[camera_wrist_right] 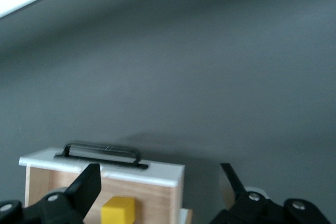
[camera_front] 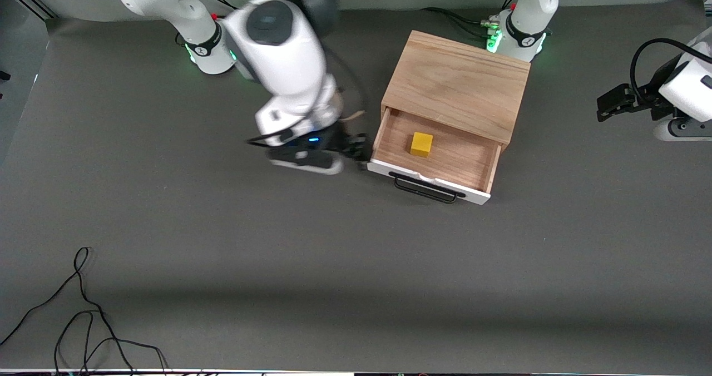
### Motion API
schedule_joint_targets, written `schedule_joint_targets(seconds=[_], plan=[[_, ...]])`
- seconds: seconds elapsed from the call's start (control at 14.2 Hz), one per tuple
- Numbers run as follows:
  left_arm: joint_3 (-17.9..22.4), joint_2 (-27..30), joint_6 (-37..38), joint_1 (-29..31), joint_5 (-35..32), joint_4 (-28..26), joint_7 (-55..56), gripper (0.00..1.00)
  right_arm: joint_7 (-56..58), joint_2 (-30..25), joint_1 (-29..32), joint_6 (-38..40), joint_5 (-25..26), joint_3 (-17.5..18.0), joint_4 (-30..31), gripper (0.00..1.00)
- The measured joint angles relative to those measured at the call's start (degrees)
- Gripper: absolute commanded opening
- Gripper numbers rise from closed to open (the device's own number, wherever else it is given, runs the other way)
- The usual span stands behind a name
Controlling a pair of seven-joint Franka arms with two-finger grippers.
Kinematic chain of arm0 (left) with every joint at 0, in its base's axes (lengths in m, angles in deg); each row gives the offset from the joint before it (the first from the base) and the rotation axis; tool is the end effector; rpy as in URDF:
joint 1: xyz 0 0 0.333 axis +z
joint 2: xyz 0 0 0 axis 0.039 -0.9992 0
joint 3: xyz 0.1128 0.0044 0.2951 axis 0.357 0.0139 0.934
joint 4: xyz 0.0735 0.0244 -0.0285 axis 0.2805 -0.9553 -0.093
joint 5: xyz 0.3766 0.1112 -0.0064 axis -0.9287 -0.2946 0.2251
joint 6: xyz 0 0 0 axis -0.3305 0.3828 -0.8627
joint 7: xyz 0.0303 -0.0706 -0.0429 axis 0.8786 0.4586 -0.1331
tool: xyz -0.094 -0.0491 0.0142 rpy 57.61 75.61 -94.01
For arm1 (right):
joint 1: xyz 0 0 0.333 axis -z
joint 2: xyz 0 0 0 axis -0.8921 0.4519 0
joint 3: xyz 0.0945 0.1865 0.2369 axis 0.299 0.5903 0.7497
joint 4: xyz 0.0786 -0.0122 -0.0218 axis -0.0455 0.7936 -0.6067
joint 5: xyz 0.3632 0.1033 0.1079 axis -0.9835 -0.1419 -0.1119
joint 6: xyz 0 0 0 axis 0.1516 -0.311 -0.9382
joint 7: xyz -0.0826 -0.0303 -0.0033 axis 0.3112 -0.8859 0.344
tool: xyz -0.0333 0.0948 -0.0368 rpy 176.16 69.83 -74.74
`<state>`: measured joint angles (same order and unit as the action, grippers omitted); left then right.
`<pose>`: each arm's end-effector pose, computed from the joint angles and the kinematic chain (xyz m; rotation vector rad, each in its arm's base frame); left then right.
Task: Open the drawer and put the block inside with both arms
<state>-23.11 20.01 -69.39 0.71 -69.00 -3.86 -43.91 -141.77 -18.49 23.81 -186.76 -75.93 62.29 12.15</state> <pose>0.5401 -0.0448 0.6293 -3.1069 0.0160 0.1873 0.5624 0.4144 0.5368 -2.9087 0.5349 -0.1679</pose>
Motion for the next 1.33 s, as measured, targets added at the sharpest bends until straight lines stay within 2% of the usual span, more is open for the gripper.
schedule_joint_targets(seconds=[0.21,0.42,0.56,0.77,0.98,1.33], plan=[[0.0,0.0,0.0,0.0,0.0,0.0,0.0,1.00,6.5,-7.7,11.0,4.5,0.0,2.5,5.2,1.00],[0.0,0.0,0.1,0.0,0.0,0.0,0.0,1.00,20.9,-14.8,23.5,8.5,-0.7,4.0,10.0,1.00],[0.0,0.0,0.1,0.0,0.0,0.0,0.0,1.00,27.7,-19.6,29.2,9.4,-0.7,4.5,14.6,1.00],[0.0,0.0,0.1,0.0,0.0,0.0,0.0,1.00,35.0,-25.5,37.6,10.7,0.0,8.9,20.7,1.00],[0.0,0.0,0.1,0.0,0.0,0.0,0.0,1.00,39.6,-28.3,39.7,11.8,2.3,9.7,23.4,1.00],[0.0,-0.1,0.1,0.0,0.0,0.0,0.0,1.00,45.7,-28.6,40.9,12.6,2.5,8.7,23.6,1.00]])
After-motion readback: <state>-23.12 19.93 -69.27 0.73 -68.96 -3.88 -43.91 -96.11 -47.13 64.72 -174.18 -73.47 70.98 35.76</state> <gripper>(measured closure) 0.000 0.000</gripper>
